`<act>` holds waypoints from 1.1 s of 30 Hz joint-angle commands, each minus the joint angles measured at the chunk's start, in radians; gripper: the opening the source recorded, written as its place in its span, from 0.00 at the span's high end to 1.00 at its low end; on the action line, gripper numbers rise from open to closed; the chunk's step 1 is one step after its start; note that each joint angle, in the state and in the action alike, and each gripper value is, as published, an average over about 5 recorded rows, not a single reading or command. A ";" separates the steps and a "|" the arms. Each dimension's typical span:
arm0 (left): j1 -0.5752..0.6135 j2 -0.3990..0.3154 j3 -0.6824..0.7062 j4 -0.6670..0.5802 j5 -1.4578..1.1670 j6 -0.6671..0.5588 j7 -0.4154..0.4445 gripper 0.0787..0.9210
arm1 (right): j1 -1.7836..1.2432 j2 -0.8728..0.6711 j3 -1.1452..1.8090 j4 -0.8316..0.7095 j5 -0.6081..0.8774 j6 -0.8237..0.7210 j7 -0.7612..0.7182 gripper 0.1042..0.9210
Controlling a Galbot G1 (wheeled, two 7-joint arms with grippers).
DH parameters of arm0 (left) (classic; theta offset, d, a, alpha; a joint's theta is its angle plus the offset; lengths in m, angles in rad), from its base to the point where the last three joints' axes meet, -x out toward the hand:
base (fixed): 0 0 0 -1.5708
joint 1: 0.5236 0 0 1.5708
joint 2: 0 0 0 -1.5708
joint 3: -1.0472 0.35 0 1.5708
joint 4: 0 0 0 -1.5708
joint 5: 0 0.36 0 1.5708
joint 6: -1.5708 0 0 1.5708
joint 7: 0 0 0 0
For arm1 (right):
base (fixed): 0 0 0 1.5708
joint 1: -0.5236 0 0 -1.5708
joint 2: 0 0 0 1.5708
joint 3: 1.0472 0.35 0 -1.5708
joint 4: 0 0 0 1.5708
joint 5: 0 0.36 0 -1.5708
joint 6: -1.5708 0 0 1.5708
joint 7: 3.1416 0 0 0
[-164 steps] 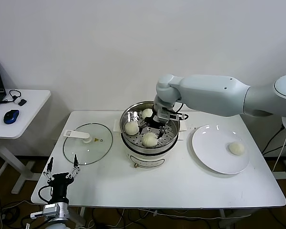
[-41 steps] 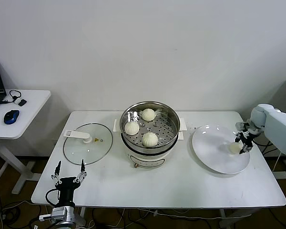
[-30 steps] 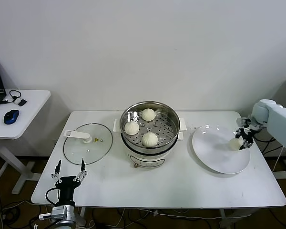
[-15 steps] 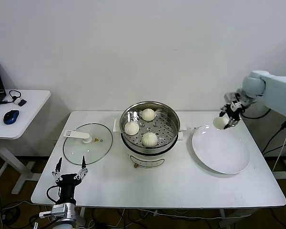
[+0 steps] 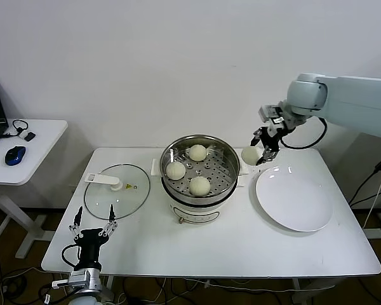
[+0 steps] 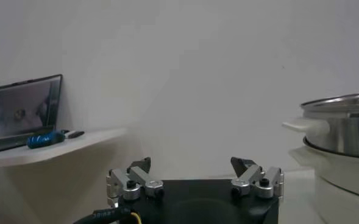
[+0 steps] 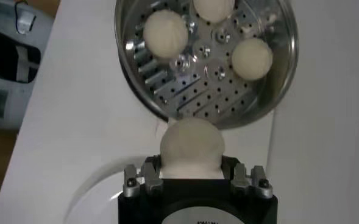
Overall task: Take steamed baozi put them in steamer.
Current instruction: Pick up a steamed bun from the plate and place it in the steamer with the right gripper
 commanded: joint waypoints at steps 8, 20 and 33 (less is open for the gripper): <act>0.002 0.005 -0.012 -0.001 -0.001 -0.008 -0.001 0.12 | -0.143 0.202 0.071 -0.085 0.091 -0.096 0.066 0.34; -0.002 0.009 -0.039 0.012 -0.014 -0.016 -0.001 0.12 | -0.300 0.249 0.147 -0.231 -0.004 -0.099 0.073 0.34; -0.007 0.012 -0.050 0.024 -0.019 -0.019 -0.002 0.12 | -0.353 0.259 0.175 -0.282 -0.058 -0.091 0.070 0.34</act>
